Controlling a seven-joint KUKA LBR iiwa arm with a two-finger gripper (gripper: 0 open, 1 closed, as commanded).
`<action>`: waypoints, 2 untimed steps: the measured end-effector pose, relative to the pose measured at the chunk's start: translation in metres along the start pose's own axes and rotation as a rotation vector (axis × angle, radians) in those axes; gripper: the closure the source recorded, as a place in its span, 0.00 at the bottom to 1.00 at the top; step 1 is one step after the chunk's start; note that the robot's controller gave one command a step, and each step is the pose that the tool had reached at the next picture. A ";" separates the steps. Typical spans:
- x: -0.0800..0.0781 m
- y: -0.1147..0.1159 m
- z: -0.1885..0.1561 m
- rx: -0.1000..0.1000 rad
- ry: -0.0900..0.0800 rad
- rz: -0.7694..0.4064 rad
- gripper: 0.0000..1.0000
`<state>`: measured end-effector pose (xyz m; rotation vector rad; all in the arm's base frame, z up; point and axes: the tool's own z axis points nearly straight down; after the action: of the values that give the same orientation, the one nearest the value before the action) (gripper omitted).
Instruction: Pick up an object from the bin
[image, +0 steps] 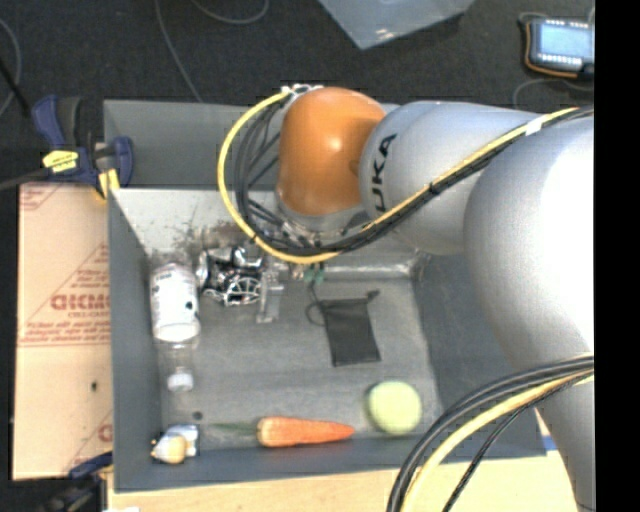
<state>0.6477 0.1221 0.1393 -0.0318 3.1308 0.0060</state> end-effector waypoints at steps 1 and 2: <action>-0.002 -0.004 0.066 -0.001 0.005 0.099 0.00; -0.009 -0.003 0.062 -0.001 -0.016 -0.107 1.00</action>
Offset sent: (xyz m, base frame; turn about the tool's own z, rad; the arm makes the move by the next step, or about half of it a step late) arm 0.0040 -0.0026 -0.0693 -0.1210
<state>0.6569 0.1191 0.0770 -0.1985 3.1086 0.0063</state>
